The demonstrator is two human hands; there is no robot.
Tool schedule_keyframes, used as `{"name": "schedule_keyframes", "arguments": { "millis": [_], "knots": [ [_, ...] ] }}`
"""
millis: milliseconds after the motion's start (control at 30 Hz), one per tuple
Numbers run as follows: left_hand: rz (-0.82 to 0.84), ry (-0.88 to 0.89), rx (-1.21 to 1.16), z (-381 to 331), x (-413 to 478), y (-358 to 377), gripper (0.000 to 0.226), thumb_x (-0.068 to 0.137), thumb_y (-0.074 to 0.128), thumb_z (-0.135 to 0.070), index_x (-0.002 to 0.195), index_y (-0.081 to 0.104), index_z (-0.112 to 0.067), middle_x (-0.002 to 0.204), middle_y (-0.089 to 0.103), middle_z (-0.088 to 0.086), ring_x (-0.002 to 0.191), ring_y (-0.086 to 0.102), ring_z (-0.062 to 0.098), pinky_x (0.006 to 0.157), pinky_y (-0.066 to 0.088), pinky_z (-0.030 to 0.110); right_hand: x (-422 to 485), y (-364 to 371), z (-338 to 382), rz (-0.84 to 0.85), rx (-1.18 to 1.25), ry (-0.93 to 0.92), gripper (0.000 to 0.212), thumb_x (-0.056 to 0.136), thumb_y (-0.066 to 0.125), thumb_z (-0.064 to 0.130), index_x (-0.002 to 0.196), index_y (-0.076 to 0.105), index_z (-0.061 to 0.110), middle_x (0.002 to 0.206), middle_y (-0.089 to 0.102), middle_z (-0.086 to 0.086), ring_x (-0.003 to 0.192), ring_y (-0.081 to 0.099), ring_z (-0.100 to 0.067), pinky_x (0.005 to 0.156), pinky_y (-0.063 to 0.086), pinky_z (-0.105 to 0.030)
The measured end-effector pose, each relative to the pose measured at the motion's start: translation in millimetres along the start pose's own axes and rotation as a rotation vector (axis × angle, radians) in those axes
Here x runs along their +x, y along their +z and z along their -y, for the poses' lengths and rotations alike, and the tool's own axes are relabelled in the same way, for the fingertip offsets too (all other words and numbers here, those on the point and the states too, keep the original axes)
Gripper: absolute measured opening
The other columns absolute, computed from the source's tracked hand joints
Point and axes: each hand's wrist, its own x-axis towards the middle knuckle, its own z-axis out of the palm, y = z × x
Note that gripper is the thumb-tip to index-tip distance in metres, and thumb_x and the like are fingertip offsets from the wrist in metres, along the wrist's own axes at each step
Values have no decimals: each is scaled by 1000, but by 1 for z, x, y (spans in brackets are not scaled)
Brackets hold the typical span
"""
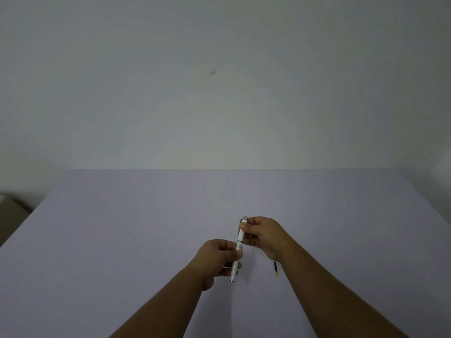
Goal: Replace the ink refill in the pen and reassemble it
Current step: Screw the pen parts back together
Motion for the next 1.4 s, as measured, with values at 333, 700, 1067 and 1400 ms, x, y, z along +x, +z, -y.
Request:
{"name": "schedule_keyframes", "arguments": {
  "millis": [333,700,1067,1400],
  "knots": [
    [0,-120,-20,23,17,4,8,78,72,-8,83,75,-13,80,64,7,62,53,13,56,53,18,7,-24,-30,-349,-400,46,11,85,62,19,74,66,17,79,68,-8,70,64,-19,83,58,-39],
    [-278,-138,184,78,51,32,4,80,71,-12,79,70,-16,77,68,6,68,62,18,77,58,34,0,-52,-105,-406,-1005,150,16,87,47,5,98,60,1,102,66,-17,92,64,-29,65,42,-24],
    [-407,-66,321,87,54,45,13,81,71,-18,91,63,-20,83,67,-4,78,64,15,79,57,30,11,-26,-114,-285,-911,111,20,85,52,5,99,62,15,108,62,-8,89,61,-22,54,43,-19],
    [-444,-87,383,89,56,48,14,81,71,-21,92,65,-16,87,69,1,80,65,17,74,55,26,9,-20,-116,-273,-885,54,14,86,56,11,99,62,12,106,62,-9,89,61,-23,58,46,-24]
  ]
}}
